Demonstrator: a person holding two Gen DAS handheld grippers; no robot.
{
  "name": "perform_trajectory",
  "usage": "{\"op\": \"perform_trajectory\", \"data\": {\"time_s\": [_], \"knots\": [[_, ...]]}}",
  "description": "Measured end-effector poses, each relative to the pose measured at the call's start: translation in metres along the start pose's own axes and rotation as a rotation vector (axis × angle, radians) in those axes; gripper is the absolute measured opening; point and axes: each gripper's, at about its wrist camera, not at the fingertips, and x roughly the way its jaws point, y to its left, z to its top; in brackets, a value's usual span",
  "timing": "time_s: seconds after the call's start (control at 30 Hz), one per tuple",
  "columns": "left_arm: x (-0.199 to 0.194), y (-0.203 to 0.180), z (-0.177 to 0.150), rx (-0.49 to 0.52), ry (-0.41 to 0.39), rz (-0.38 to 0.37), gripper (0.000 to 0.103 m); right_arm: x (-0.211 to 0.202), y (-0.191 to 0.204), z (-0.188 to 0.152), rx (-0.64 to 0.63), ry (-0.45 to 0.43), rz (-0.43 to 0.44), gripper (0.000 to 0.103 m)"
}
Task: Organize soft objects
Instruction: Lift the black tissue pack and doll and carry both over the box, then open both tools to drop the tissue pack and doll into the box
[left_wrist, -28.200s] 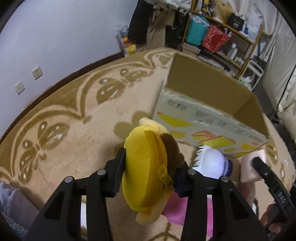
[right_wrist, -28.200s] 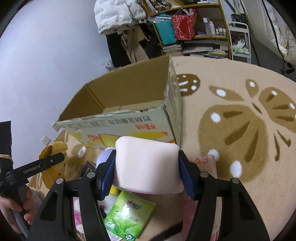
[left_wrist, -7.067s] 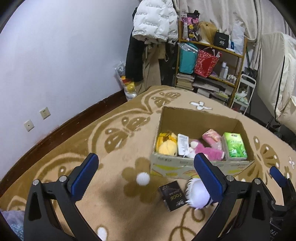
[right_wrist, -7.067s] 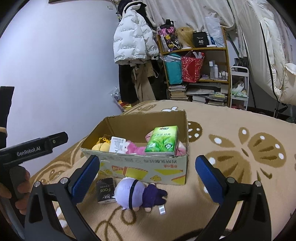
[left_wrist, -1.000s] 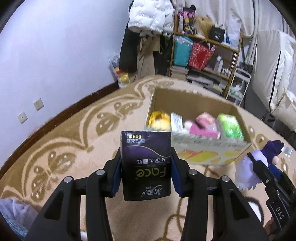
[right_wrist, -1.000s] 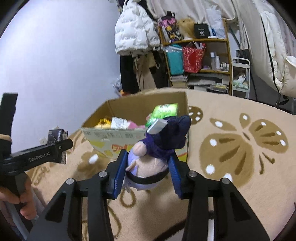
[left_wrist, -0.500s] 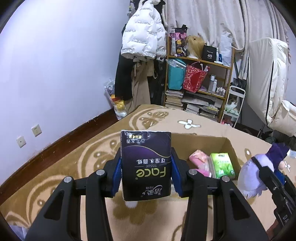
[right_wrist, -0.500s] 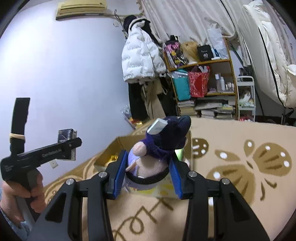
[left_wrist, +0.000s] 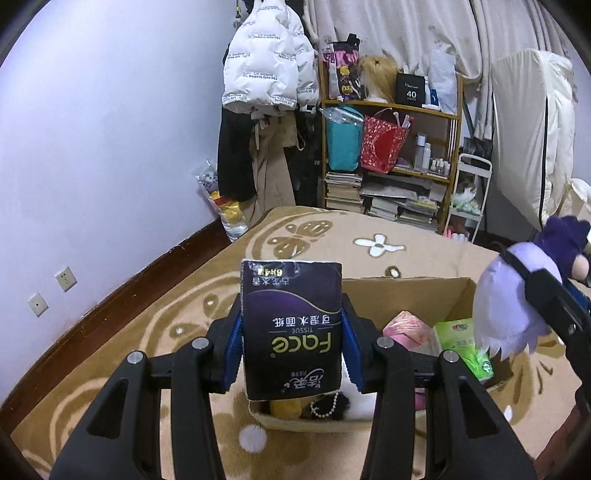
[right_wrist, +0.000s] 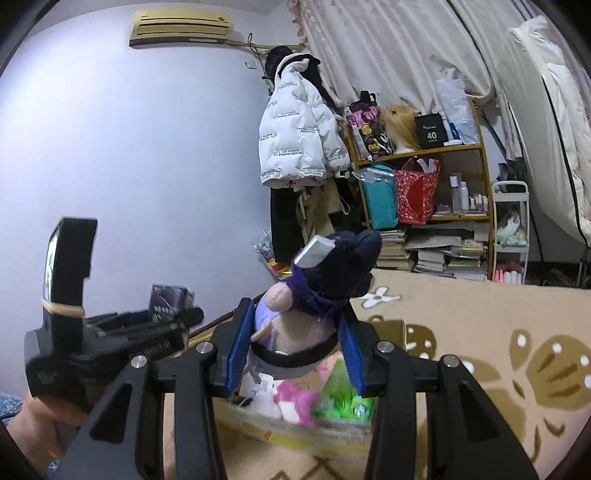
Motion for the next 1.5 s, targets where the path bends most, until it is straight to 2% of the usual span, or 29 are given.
{"op": "perform_trajectory", "data": {"time_s": [0.23, 0.47, 0.67, 0.73, 0.77, 0.8, 0.87, 0.97, 1.1, 1.27, 1.37, 1.5], "knots": [[0.014, -0.001, 0.004, -0.015, -0.022, -0.026, 0.044, 0.028, -0.008, -0.004, 0.000, 0.031, 0.017, 0.048], [0.036, 0.002, -0.010, -0.037, 0.040, -0.047, 0.045, 0.057, -0.022, -0.023, 0.027, 0.101, 0.062, 0.049], [0.050, 0.000, -0.023, -0.017, 0.089, -0.014, 0.046, 0.069, -0.026, -0.033, 0.034, 0.149, 0.060, 0.053], [0.049, 0.001, -0.022, -0.025, 0.082, -0.004, 0.064, 0.072, -0.027, -0.035, 0.034, 0.165, 0.056, 0.054], [0.047, 0.002, -0.022, -0.030, 0.075, 0.009, 0.068, 0.072, -0.026, -0.036, 0.033, 0.170, 0.058, 0.057], [0.046, 0.003, -0.022, -0.033, 0.071, 0.025, 0.073, 0.072, -0.026, -0.036, 0.033, 0.172, 0.059, 0.064], [0.043, 0.005, -0.021, -0.037, 0.069, 0.047, 0.077, 0.069, -0.026, -0.035, 0.036, 0.164, 0.050, 0.075], [0.039, 0.010, -0.022, -0.036, 0.066, 0.076, 0.086, 0.064, -0.026, -0.034, 0.032, 0.151, 0.020, 0.078], [0.029, 0.013, -0.023, -0.027, 0.057, 0.096, 0.099, 0.052, -0.031, -0.033, 0.063, 0.126, -0.008, 0.100], [0.010, 0.012, -0.023, 0.002, 0.038, 0.117, 0.102, 0.037, -0.039, -0.027, 0.098, 0.109, -0.046, 0.103], [-0.004, 0.012, -0.022, 0.015, 0.024, 0.124, 0.103, 0.028, -0.041, -0.025, 0.104, 0.111, -0.095, 0.103], [-0.028, 0.016, -0.018, 0.006, -0.018, 0.137, 0.103, 0.013, -0.043, -0.020, 0.117, 0.116, -0.115, 0.103]]}}
